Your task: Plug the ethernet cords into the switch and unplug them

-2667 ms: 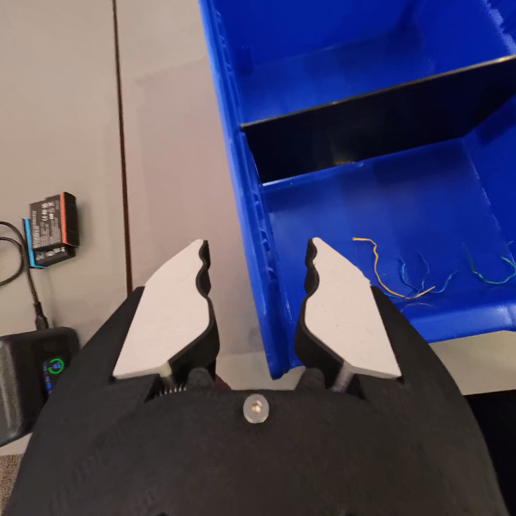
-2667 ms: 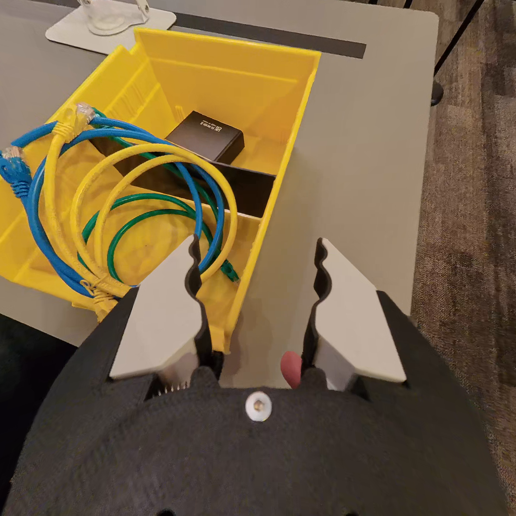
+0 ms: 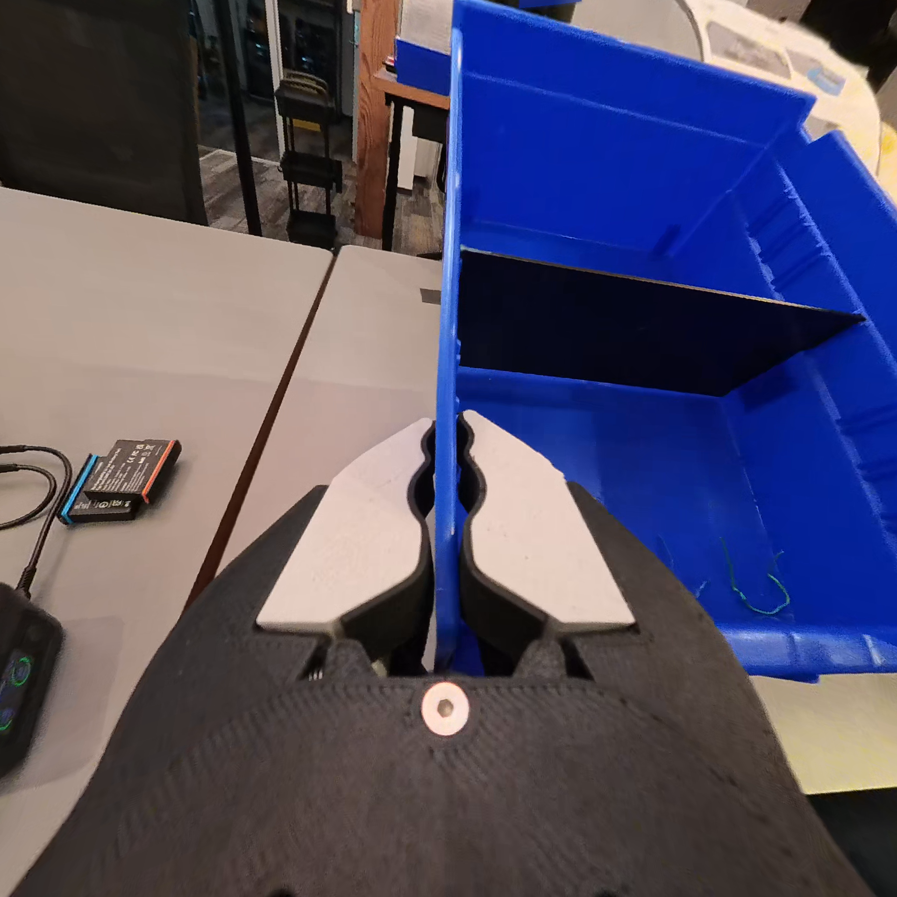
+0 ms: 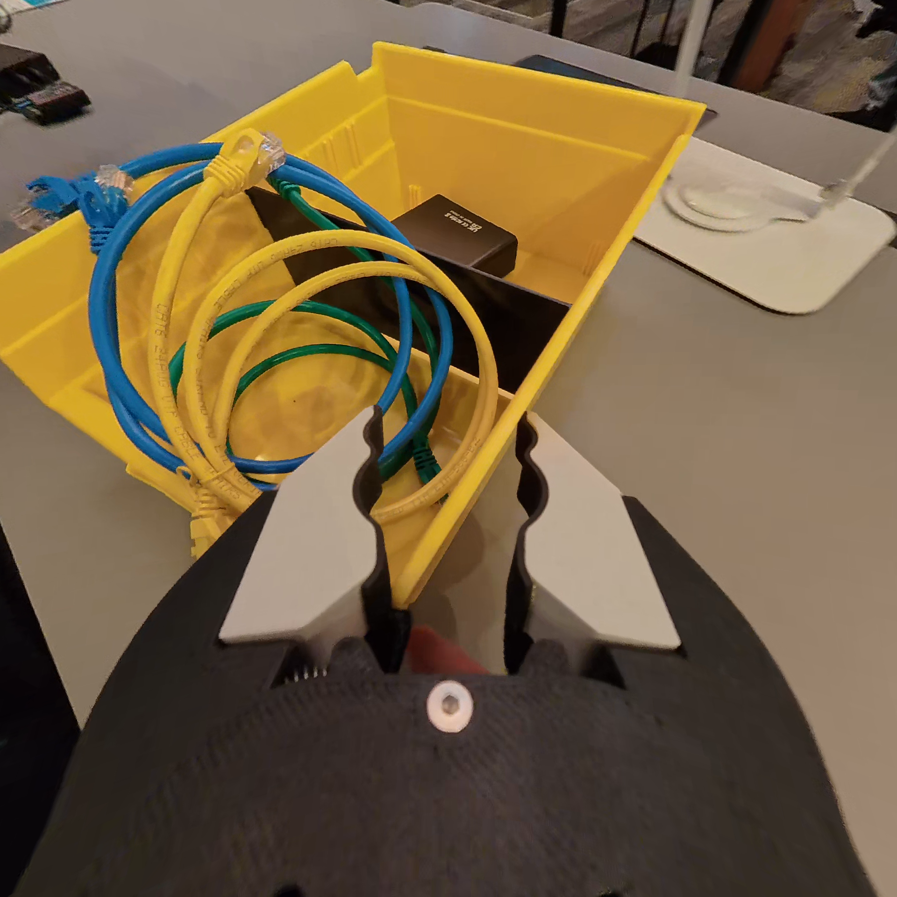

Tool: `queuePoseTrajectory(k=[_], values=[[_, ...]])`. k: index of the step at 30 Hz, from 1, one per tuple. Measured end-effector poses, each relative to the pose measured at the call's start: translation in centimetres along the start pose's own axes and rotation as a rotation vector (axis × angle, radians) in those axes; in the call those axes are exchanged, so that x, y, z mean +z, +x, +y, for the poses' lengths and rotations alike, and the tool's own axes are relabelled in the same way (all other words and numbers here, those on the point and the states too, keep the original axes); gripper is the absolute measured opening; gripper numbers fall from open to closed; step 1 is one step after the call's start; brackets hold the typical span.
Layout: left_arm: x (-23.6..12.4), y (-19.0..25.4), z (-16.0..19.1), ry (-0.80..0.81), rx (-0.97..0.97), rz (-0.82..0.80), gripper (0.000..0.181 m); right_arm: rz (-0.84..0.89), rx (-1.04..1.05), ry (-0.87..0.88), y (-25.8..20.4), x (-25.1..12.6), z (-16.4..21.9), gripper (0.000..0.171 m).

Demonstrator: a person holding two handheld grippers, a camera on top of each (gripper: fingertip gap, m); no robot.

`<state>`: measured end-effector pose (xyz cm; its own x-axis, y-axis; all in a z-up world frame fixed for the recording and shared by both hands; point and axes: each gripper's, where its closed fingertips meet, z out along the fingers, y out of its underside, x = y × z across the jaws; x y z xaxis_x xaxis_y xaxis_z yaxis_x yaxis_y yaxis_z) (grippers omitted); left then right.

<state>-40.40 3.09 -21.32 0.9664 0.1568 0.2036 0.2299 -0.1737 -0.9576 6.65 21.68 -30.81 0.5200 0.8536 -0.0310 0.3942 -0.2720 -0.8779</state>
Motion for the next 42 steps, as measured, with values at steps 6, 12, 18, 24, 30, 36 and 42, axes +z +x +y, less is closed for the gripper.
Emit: queuePoseTrajectory(k=[6, 12, 18, 24, 30, 36, 42], values=[[-1.4, -1.0, -0.9, 0.051, -0.012, -0.014, 0.004, -0.063, -0.018, -0.002, -5.4, 4.0, -2.0, 0.058], [-2.0, -1.4, -2.4, 0.105, -0.028, -0.006, 0.005, -0.104, -0.005, 0.005, -9.7, 7.4, -4.0, 0.06], [-3.2, -1.9, -4.0, 0.163, -0.023, -0.006, 0.005, -0.173, -0.012, 0.017, -14.9, 10.2, -5.3, 0.072], [-4.3, -1.9, -5.5, 0.201, -0.013, -0.006, 0.005, -0.217, -0.006, 0.022, -18.3, 12.6, -6.6, 0.076], [-4.6, -1.0, -6.2, 0.217, -0.002, 0.013, 0.004, -0.264, 0.005, 0.023, -20.9, 14.3, -7.5, 0.08], [-4.6, 0.6, -6.8, 0.221, 0.02, 0.039, 0.004, -0.346, 0.035, 0.024, -23.2, 15.1, -8.3, 0.091], [-4.1, 2.8, -7.1, 0.227, 0.024, 0.076, 0.005, -0.279, 0.014, 0.077, -20.2, 12.7, -9.9, 0.101]])
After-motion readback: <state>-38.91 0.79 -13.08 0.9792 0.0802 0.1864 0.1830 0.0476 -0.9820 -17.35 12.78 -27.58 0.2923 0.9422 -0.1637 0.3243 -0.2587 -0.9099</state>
